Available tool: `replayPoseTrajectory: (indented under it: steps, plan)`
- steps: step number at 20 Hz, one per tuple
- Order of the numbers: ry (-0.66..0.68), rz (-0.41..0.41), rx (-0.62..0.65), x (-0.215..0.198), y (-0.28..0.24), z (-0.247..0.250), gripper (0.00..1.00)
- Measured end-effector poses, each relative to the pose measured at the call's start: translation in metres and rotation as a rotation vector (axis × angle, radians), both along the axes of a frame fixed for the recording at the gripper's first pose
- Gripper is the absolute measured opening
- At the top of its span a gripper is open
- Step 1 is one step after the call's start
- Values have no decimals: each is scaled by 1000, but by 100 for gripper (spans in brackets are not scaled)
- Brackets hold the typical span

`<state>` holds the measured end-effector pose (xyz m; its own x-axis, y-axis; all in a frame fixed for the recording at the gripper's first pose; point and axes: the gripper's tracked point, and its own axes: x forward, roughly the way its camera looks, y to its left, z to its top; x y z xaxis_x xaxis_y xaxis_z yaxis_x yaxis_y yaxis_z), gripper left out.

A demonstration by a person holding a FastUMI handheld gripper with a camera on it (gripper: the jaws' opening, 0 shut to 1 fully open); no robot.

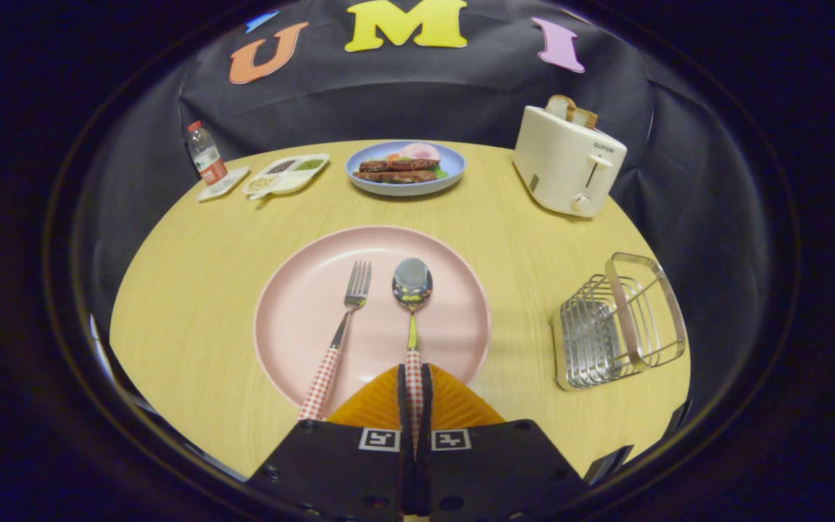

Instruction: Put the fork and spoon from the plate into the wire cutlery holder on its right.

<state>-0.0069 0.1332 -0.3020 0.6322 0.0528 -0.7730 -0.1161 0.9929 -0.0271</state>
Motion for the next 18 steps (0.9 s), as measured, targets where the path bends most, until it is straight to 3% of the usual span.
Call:
replayPoseTrajectory:
  steps: [6,11,18]
  plan:
    - [-42,45,46,-1,-29,90,1]
    - [-37,58,-44,-2,-101,155,1]
    - [216,5,-42,-29,-165,150,1]
